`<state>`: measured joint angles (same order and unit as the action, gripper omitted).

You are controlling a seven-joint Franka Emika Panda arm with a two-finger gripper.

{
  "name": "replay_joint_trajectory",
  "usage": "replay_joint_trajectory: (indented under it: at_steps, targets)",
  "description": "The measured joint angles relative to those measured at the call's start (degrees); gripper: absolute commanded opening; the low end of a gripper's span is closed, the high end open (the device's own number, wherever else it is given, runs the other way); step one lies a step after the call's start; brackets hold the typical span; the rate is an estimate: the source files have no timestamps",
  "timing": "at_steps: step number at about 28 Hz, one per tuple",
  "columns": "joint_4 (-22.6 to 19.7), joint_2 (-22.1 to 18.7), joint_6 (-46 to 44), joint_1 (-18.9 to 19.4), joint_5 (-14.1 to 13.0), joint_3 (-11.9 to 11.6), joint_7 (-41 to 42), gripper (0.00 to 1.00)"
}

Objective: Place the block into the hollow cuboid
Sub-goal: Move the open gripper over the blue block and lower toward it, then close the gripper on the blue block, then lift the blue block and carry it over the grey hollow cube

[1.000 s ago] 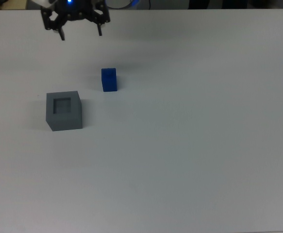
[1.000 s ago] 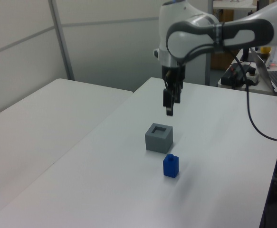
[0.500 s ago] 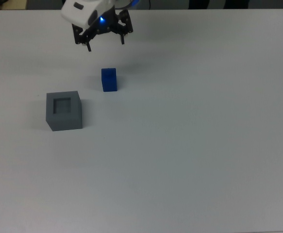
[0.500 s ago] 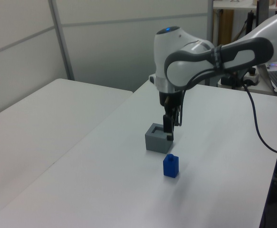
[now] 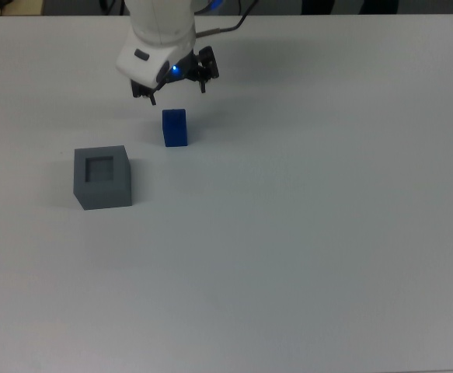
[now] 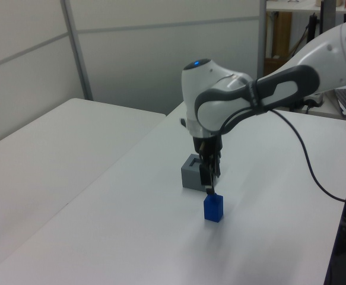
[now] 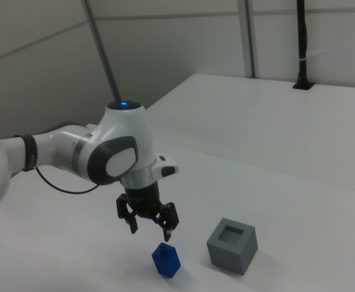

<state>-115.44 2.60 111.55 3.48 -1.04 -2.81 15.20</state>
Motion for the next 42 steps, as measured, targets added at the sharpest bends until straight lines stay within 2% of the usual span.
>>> replay_joint_trajectory:
  at_steps: [8, 30, 32, 33, 37, 38, 40, 42]
  targets:
    - [0.01, 3.50, 2.20, 0.00, 0.35, 0.00, 0.00, 1.00]
    - [0.16, 6.18, 2.28, -0.04, 2.69, 0.00, 0.00, 0.99]
    - [0.16, 6.34, 2.28, -0.04, 3.12, 0.00, 0.00, 0.89]
    - [0.16, 6.43, 2.28, -0.04, 3.37, 0.00, 0.00, 0.73]
    - [0.16, 7.01, 2.28, -0.04, 4.47, 0.00, 0.00, 0.34]
    - [0.16, 7.15, 2.28, -0.04, 4.61, 0.00, 0.00, 0.17]
    - [0.18, 7.41, 2.28, -0.06, 4.73, 0.00, 0.00, 0.04]
    - [0.29, 7.50, 2.28, -0.09, 4.74, 0.00, 0.00, 0.00]
